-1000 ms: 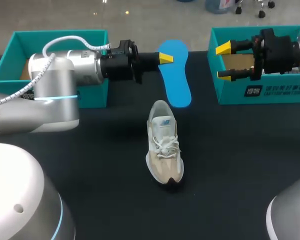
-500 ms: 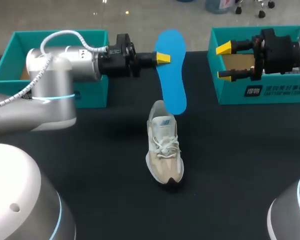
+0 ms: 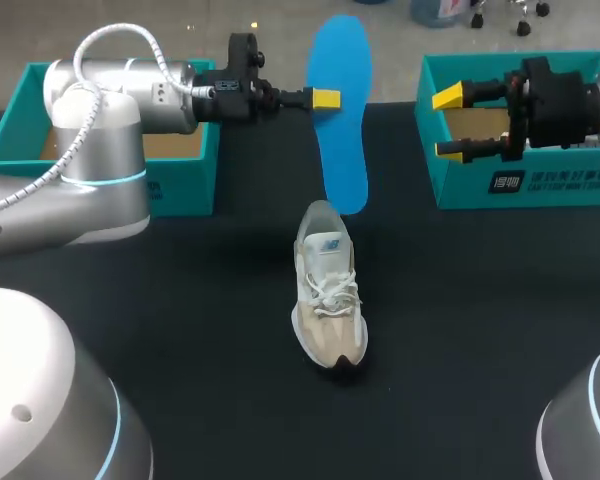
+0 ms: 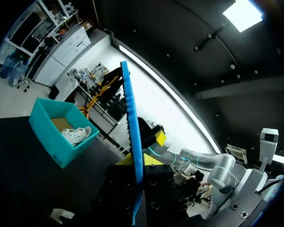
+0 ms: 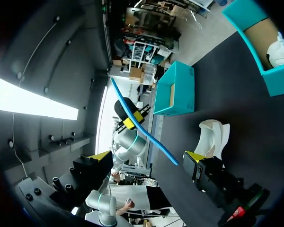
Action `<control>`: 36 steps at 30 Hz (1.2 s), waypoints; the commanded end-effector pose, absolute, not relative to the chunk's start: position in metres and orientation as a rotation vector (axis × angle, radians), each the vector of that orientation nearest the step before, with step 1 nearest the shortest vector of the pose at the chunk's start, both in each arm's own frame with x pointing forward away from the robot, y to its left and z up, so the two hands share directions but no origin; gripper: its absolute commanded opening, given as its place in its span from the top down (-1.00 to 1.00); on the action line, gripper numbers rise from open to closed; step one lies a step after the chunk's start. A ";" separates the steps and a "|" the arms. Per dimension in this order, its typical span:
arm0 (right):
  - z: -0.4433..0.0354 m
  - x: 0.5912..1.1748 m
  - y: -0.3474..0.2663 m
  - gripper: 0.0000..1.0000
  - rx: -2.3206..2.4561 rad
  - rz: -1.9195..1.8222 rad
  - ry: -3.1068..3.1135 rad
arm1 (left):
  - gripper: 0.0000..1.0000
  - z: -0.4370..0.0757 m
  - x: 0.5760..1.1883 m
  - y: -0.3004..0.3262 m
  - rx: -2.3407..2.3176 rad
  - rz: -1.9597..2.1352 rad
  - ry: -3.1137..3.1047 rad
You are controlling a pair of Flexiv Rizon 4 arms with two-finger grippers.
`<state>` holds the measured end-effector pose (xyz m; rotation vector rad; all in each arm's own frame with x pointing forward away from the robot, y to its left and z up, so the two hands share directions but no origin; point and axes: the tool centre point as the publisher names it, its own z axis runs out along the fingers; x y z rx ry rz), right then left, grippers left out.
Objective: Take the shoe out of the shoebox, open the shoe tongue, remove and reinsert the insole, then place the shoe into the shoebox
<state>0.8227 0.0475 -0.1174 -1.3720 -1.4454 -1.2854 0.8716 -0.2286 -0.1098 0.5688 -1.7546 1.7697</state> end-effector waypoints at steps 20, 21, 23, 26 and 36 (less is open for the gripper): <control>-0.118 0.824 0.049 -1.00 -1.374 -1.284 -1.446 | 1.00 -0.115 0.874 -0.228 0.206 2.113 -1.975; -0.118 0.824 0.049 -1.00 -1.374 -1.284 -1.446 | 1.00 -0.118 0.876 -0.228 0.102 2.187 -2.040; -0.118 0.824 0.049 -1.00 -1.374 -1.284 -1.446 | 1.00 -0.123 0.879 -0.228 -0.019 2.265 -2.081; -0.118 0.824 0.049 -1.00 -1.374 -1.284 -1.446 | 1.00 -0.124 0.883 -0.228 -0.278 2.387 -2.193; -0.118 0.824 0.049 -1.00 -1.374 -1.284 -1.446 | 1.00 -0.119 0.908 -0.220 -1.279 2.357 -2.615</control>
